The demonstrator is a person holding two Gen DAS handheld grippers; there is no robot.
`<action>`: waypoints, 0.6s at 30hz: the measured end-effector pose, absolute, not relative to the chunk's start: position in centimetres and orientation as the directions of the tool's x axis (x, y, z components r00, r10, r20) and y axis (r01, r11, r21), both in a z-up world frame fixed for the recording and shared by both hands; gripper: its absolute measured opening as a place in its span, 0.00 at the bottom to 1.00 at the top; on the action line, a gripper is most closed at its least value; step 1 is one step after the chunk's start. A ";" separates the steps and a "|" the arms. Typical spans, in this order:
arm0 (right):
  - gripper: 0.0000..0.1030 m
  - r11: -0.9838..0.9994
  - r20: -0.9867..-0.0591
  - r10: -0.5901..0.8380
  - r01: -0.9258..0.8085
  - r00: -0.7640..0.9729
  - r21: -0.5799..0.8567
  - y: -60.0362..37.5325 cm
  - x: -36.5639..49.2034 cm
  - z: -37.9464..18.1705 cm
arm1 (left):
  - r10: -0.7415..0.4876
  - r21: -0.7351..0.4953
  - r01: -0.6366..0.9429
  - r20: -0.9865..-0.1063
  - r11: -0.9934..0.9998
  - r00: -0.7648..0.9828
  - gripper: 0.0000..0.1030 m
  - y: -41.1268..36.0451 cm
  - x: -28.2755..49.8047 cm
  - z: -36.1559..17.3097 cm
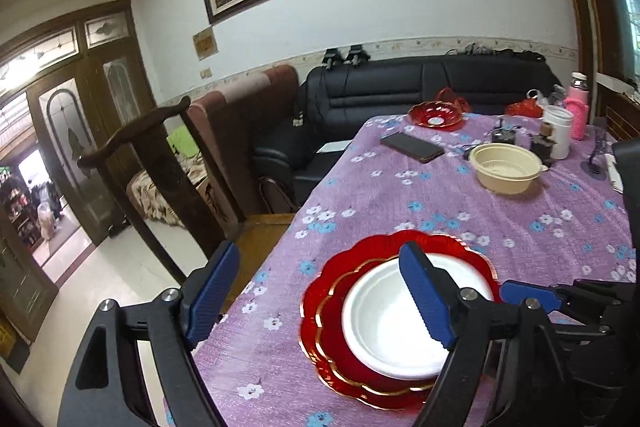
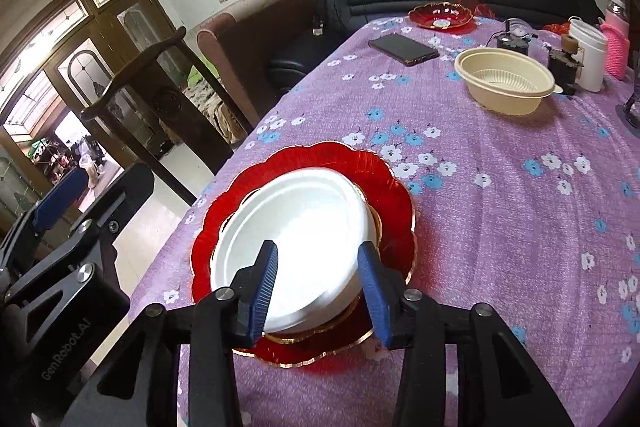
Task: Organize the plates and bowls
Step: 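Lower the bowl into the first white bowl and open both grippers, then move both grippers to the third white bowl near the notebook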
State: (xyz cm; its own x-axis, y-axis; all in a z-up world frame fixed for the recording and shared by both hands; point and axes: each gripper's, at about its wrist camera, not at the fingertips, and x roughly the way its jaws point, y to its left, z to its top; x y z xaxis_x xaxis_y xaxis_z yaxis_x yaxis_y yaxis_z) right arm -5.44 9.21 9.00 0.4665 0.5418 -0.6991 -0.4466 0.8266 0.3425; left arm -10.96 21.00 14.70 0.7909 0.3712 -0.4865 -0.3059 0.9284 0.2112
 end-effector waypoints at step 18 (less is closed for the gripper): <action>0.53 0.900 -0.676 0.432 -0.236 0.597 0.367 -6.6 -5.1 9.2 | 0.065 0.055 -0.040 -0.582 0.998 0.811 0.81 15.1 -10.5 17.2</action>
